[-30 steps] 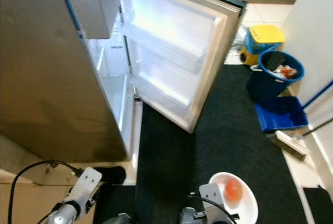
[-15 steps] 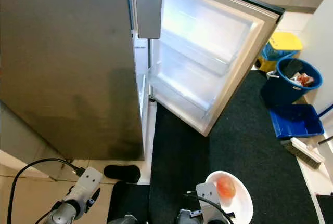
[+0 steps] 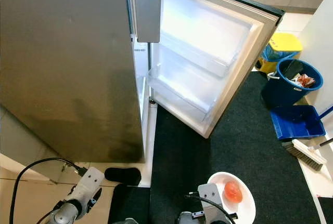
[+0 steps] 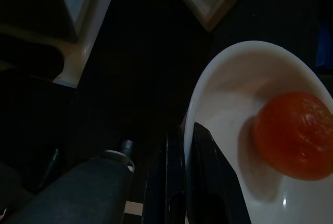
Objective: Restocking fridge
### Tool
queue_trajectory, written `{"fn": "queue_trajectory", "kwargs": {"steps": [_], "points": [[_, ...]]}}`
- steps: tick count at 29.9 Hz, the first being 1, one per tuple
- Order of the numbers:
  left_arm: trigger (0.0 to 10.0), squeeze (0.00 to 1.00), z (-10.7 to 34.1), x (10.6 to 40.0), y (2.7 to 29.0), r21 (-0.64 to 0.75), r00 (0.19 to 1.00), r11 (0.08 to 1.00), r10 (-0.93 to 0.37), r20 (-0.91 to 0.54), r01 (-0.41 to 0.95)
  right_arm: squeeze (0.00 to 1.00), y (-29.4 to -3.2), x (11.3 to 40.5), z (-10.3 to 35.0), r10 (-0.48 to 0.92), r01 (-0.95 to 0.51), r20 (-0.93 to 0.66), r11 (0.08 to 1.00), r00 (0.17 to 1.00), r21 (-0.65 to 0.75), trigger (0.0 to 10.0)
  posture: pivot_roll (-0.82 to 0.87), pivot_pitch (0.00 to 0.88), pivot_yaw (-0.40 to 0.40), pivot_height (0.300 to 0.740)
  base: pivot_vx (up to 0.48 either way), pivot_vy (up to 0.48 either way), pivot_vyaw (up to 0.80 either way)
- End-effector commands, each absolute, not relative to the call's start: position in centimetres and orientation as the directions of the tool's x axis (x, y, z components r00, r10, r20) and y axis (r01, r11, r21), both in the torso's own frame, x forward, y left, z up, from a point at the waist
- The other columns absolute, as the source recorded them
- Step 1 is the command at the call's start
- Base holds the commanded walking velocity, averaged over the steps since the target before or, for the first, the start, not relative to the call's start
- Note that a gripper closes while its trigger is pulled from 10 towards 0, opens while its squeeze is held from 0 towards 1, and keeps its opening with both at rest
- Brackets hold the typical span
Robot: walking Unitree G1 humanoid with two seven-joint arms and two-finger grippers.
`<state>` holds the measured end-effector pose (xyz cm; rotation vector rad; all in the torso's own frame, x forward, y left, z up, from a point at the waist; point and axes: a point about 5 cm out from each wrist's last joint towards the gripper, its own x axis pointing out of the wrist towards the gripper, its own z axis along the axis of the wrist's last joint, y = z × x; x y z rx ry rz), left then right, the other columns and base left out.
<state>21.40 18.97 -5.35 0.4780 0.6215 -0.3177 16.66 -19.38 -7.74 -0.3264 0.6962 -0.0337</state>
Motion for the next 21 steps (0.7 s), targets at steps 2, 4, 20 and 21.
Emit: {"fn": "queue_trajectory", "kwargs": {"steps": [2,4,20,21], "points": [[10.0,0.00,-5.89,20.64,18.82,0.319,0.751,0.842,-0.143,-0.645,0.434,0.00,-19.71,16.11,-7.90,-0.150,-0.071,-0.629,0.947,0.763,-0.312,10.0,-0.07,0.170,0.011,0.723,0.000,0.000,0.00],[10.0,0.00,-5.94,20.59,18.79,0.315,0.749,0.844,-0.142,-0.647,0.433,0.00,-19.76,16.10,-7.90,-0.151,-0.070,-0.629,0.947,0.763,-0.312,10.0,-0.07,0.172,0.009,0.723,0.000,0.000,0.00],[10.0,0.00,-6.08,20.33,18.87,0.312,0.745,0.846,-0.141,-0.652,0.432,0.00,-19.76,16.05,-7.92,-0.151,-0.071,-0.630,0.947,0.762,-0.313,10.0,-0.07,0.175,0.008,0.723,0.000,0.000,0.00],[10.0,0.00,-6.07,20.33,18.86,0.312,0.745,0.845,-0.142,-0.652,0.434,0.00,-19.75,16.05,-7.92,-0.150,-0.071,-0.630,0.947,0.762,-0.313,10.0,-0.07,0.175,0.008,0.723,0.000,0.000,0.00]]}}
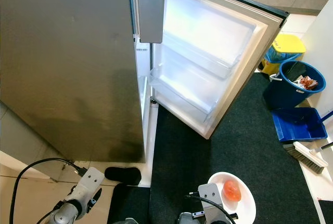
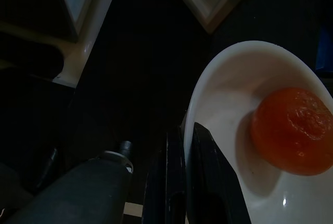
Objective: Restocking fridge
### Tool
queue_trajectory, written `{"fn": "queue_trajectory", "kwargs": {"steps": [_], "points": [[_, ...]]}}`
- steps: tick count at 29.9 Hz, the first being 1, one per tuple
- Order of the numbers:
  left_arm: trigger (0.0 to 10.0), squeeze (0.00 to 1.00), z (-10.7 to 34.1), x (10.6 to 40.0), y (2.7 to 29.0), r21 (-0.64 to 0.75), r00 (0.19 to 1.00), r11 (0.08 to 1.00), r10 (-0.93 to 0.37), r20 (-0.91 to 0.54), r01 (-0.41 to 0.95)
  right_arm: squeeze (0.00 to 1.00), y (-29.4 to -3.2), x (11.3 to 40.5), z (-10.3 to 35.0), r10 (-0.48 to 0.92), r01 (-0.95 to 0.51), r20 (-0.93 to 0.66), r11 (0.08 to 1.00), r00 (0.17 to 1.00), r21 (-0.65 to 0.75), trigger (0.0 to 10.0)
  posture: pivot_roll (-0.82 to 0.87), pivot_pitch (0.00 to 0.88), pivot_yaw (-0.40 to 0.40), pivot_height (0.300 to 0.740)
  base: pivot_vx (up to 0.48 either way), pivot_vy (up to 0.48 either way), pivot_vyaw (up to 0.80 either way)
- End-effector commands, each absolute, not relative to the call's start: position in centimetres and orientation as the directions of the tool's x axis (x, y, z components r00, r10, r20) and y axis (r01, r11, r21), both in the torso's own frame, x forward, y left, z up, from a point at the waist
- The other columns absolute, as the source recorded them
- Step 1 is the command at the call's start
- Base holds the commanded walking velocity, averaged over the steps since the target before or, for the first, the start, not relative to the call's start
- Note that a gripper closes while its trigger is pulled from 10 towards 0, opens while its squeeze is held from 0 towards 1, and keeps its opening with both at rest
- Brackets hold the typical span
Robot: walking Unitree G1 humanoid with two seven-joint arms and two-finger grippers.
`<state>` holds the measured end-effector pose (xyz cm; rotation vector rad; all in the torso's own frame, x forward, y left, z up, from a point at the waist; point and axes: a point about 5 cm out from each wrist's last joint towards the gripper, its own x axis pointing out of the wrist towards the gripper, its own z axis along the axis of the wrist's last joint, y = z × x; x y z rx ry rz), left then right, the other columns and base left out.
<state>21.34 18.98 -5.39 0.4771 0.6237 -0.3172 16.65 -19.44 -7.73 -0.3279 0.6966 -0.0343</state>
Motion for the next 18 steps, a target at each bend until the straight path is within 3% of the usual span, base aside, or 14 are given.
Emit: {"fn": "queue_trajectory", "kwargs": {"steps": [1,11,18], "points": [[10.0,0.00,-6.07,20.33,18.85,0.313,0.745,0.844,-0.142,-0.652,0.435,0.00,-19.75,16.06,-7.92,-0.150,-0.071,-0.630,0.947,0.762,-0.312,10.0,-0.07,0.175,0.008,0.723,0.000,0.000,0.00],[10.0,0.00,-6.09,20.31,18.80,0.316,0.743,0.840,-0.145,-0.653,0.441,0.00,-19.76,16.07,-7.91,-0.151,-0.070,-0.629,0.947,0.762,-0.313,10.0,-0.07,0.175,0.008,0.723,0.000,0.000,0.00],[10.0,0.00,-6.11,20.31,18.70,0.317,0.741,0.836,-0.149,-0.655,0.448,0.00,-19.76,16.07,-7.91,-0.152,-0.069,-0.630,0.948,0.762,-0.312,10.0,-0.07,0.176,0.008,0.723,0.000,-0.424,0.00]]}}
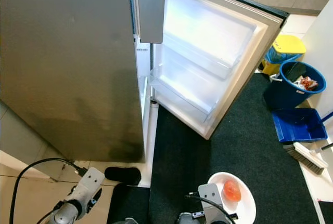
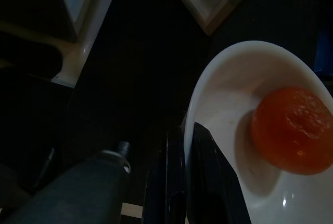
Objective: Restocking fridge
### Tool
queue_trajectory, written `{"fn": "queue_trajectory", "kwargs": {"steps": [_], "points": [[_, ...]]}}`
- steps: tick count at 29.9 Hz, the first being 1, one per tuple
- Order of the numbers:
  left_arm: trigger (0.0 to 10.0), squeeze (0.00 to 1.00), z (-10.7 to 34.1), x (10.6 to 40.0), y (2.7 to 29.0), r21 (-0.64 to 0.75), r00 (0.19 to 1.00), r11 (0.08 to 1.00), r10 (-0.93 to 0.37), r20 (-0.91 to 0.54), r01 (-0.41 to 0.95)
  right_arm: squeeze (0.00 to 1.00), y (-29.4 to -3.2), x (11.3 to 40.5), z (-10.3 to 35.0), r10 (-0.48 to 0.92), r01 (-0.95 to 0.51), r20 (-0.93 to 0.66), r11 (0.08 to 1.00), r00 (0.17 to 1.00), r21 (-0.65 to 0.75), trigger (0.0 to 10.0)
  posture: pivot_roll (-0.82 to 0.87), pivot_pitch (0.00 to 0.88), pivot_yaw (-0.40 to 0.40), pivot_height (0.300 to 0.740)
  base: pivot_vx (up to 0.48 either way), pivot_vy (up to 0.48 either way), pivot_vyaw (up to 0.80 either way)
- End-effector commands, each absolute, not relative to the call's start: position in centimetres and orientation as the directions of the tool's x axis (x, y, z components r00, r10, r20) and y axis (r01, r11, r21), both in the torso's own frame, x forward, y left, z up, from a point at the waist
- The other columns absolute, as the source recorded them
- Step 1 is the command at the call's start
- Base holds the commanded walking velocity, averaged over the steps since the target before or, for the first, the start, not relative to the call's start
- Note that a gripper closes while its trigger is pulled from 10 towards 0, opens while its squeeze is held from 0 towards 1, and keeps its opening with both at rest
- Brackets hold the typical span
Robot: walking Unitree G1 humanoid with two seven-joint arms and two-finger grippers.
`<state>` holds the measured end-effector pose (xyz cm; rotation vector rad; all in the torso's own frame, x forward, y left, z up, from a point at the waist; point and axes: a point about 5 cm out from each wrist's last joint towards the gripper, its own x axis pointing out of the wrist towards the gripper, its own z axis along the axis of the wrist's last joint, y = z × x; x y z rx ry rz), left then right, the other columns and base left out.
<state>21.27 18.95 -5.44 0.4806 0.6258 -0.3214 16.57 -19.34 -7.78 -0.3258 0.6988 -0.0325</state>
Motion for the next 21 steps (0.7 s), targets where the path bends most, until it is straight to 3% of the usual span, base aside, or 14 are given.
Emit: {"fn": "queue_trajectory", "kwargs": {"steps": [1,21], "points": [[10.0,0.00,-6.11,20.31,18.70,0.317,0.741,0.836,-0.149,-0.655,0.448,0.00,-19.76,16.07,-7.91,-0.152,-0.069,-0.630,0.948,0.762,-0.312,10.0,-0.07,0.176,0.008,0.723,0.000,-0.480,0.00],[10.0,0.00,-6.15,20.29,18.71,0.311,0.744,0.849,-0.135,-0.654,0.427,0.00,-19.78,15.97,-7.94,-0.152,-0.070,-0.631,0.947,0.761,-0.312,10.0,-0.07,0.179,0.006,0.723,0.000,-0.024,0.00]]}}
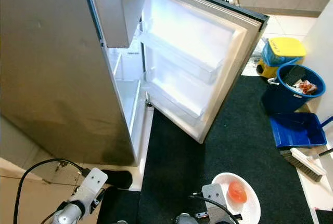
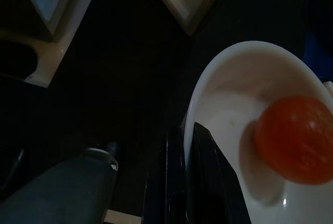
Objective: Restocking fridge
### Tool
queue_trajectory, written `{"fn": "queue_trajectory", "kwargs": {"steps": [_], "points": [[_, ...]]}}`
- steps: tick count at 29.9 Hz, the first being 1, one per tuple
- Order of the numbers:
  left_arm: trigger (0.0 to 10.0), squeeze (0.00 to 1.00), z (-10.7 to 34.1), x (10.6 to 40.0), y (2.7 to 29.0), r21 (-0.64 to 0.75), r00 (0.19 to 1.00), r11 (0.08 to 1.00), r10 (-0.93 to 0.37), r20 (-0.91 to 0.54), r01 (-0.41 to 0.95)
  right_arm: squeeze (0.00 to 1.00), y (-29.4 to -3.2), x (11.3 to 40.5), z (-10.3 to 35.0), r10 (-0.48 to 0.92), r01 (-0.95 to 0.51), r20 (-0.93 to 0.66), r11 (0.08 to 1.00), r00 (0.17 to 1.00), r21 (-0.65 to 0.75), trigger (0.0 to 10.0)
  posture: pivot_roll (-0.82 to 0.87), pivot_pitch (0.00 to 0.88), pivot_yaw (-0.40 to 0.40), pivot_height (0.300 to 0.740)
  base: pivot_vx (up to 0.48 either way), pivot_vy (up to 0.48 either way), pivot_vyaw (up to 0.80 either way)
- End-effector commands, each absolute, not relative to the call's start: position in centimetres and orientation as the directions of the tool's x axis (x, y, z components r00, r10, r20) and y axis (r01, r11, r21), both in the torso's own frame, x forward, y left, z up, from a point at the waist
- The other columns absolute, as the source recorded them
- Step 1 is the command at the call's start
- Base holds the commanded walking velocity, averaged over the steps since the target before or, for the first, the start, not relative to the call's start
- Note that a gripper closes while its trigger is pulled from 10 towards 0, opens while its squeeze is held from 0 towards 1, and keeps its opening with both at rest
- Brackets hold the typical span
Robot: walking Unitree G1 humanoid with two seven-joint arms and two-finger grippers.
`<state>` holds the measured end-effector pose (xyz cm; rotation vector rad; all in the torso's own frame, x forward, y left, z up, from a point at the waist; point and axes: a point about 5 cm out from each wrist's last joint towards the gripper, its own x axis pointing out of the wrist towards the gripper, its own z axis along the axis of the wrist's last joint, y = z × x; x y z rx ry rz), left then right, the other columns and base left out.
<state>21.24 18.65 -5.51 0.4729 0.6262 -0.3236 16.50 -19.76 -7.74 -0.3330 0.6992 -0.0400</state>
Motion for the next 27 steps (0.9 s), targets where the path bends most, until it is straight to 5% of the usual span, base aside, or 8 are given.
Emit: {"fn": "queue_trajectory", "kwargs": {"steps": [1,27], "points": [[10.0,0.00,-6.15,20.29,18.71,0.311,0.744,0.849,-0.135,-0.654,0.427,0.00,-19.78,15.97,-7.94,-0.152,-0.070,-0.631,0.947,0.761,-0.312,10.0,-0.07,0.179,0.006,0.723,0.000,0.000,0.00],[10.0,0.00,-6.16,20.15,18.84,0.304,0.743,0.849,-0.145,-0.654,0.433,0.00,-19.77,16.02,-7.93,-0.150,-0.075,-0.631,0.946,0.761,-0.314,10.0,-0.07,0.170,0.007,0.723,0.000,0.000,0.00]]}}
